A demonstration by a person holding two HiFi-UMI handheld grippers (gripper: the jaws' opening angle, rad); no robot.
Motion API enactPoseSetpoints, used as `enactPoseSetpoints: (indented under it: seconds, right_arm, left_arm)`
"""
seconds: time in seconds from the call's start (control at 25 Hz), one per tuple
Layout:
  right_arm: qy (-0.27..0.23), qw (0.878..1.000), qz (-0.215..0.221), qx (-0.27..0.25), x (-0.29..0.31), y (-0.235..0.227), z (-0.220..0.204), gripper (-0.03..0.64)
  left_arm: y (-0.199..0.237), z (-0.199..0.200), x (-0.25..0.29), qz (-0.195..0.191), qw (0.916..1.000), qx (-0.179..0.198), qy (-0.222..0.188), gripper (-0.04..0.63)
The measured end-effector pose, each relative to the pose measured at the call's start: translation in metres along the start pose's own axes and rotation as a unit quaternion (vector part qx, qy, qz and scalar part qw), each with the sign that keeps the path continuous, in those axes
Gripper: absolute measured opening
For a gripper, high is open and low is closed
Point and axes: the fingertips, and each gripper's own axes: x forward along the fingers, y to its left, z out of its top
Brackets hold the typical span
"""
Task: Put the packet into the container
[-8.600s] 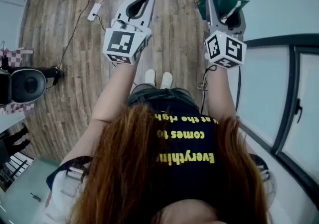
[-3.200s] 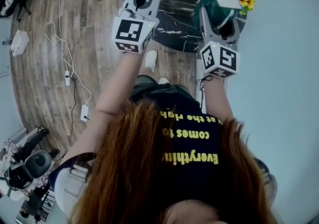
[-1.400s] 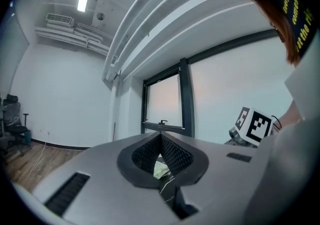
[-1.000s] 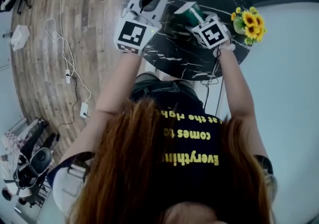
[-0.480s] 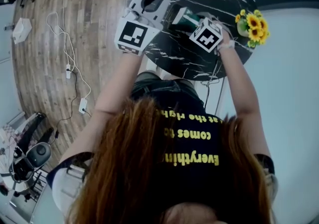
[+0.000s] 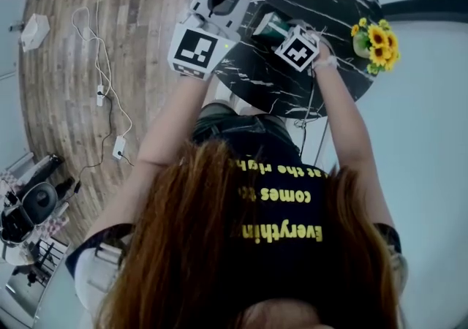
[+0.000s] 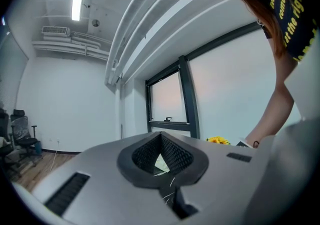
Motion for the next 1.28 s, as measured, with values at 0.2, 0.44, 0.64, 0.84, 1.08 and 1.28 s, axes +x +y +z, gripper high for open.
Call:
enactPoseSetpoints:
  seconds: [0.2,0.44,0.64,0.84,1.08,1.28]
  right_arm:
    - [0.01,0.999,-0.016,-0.028,0.024,-0.005,-0.008,0.344]
    - [0.027,0.998,-0.023,-0.049,0.041,-0.009,-0.021,0.345]
    - [0.023,0.998,-0.017,-0.055,0.044,-0.008,-0.017,0.345]
    - [0.007,0.999,-0.005,-0.033,0.045,-0.011,-0.012,0.362]
    - [-0.029,0.999,0.015,-0.025,0.035,-0.006,0.0,0.391]
    - [-0.028,0.999,0.016,-0.026,0.024,-0.008,0.003,0.394]
  left_arm:
    - [-0.001,0.0,-0.006,0.001,1.0,0.001,0.008,0.0]
    - [-0.002,0.0,-0.014,0.01,0.9999,0.005,0.005,0.0]
    - [-0.002,-0.002,-0.021,0.011,0.9999,0.003,0.01,0.0]
    - [0.0,-0.002,-0.024,0.018,0.9998,0.002,0.007,0.0]
    - [0.001,-0.002,-0.025,0.019,0.9998,0.003,0.006,0.0]
    - [-0.003,-0.003,-0.022,0.012,0.9999,0.002,0.011,0.0]
